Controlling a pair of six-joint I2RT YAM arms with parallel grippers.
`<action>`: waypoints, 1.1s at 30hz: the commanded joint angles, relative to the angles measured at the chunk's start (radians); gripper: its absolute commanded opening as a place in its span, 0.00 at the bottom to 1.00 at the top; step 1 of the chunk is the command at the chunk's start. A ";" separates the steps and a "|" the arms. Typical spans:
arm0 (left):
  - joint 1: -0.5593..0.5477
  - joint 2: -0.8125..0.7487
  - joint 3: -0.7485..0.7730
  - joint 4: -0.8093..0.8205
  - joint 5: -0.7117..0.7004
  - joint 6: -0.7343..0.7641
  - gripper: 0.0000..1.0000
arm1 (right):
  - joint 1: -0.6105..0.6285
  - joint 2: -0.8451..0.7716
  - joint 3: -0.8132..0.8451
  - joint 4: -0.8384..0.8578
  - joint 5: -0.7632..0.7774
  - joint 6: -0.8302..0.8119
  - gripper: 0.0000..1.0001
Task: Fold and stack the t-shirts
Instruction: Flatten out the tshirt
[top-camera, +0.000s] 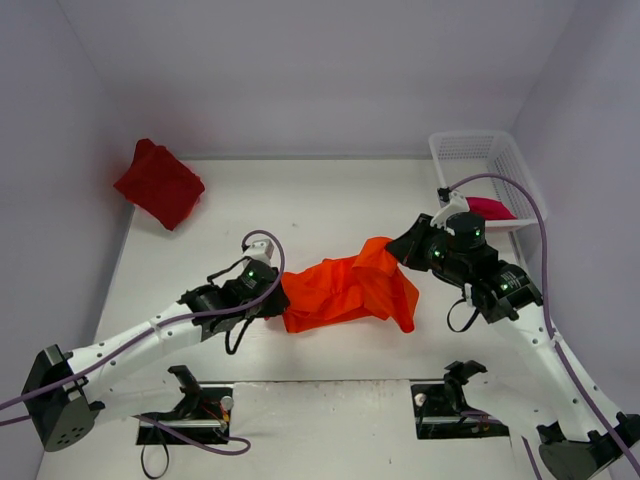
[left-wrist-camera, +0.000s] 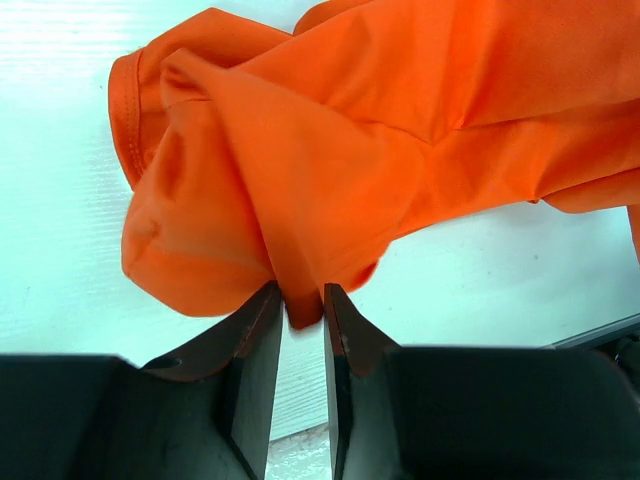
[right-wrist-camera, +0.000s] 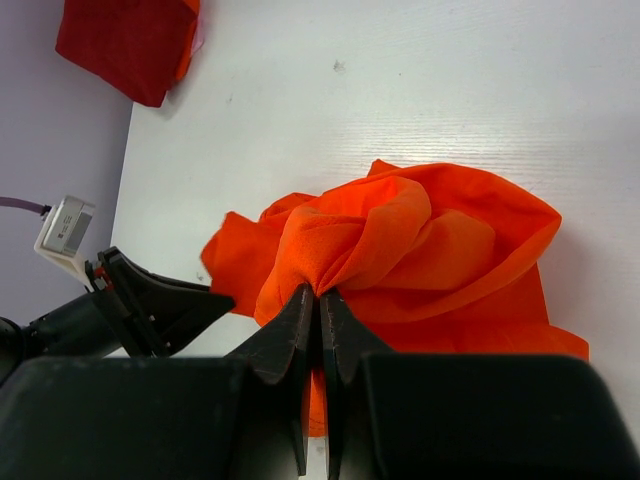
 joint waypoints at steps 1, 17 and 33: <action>0.007 -0.009 0.010 0.031 -0.005 -0.001 0.19 | 0.002 0.001 0.015 0.057 0.016 -0.006 0.00; 0.007 0.014 -0.016 0.043 0.009 0.000 0.18 | 0.002 0.015 0.019 0.058 0.018 -0.013 0.00; 0.005 0.058 -0.038 -0.017 -0.037 -0.023 0.26 | 0.002 0.016 0.019 0.058 0.016 -0.010 0.00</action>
